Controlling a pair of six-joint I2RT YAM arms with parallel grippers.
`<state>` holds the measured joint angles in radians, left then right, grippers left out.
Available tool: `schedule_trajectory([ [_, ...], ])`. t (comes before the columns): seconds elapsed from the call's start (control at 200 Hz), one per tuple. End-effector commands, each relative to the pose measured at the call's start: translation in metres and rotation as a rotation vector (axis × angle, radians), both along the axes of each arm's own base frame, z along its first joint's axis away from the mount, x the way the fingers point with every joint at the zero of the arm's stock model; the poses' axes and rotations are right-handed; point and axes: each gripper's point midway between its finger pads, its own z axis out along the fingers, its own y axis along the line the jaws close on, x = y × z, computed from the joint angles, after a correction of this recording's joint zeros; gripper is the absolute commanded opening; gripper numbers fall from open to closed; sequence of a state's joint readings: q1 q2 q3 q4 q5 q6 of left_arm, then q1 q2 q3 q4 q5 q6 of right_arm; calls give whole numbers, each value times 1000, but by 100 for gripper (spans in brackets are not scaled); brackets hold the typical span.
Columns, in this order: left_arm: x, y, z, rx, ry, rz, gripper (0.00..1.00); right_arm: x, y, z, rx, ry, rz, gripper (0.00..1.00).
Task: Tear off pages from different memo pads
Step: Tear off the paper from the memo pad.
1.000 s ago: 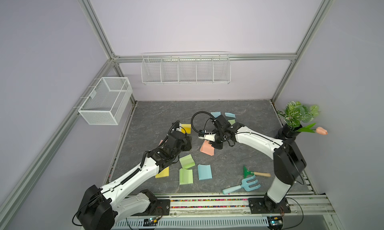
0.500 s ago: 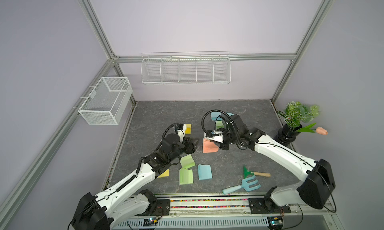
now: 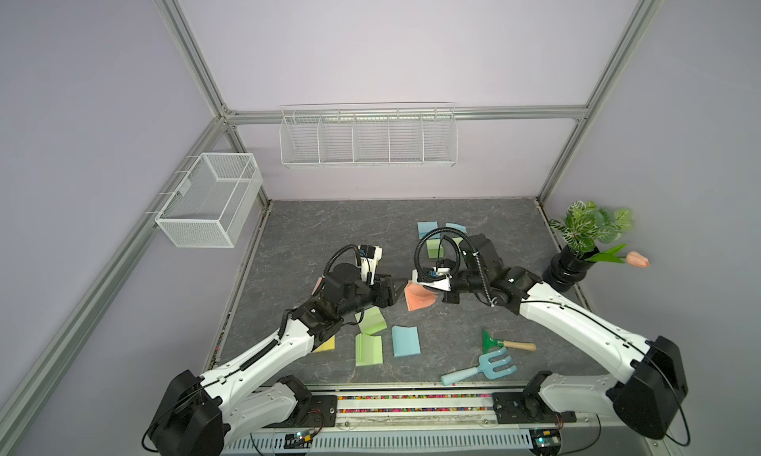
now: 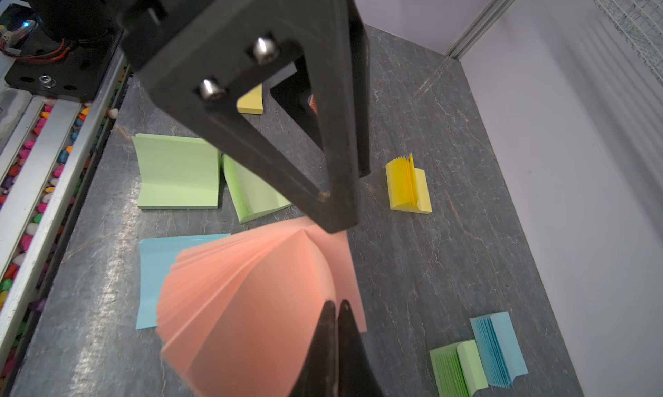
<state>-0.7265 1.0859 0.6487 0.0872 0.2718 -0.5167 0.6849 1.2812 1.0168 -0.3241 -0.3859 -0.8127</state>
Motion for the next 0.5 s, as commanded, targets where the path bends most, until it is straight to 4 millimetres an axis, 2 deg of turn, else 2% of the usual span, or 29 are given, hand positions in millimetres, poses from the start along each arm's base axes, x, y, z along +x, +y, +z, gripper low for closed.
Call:
schedule_trajectory([
  [0.0, -4, -7, 4, -23, -19, -50, 64, -2, 2, 9, 36, -30, 19, 7],
  [0.495, -13, -18, 7, -42, -28, -112, 64, 8, 0, 15, 54, -68, -40, 6],
])
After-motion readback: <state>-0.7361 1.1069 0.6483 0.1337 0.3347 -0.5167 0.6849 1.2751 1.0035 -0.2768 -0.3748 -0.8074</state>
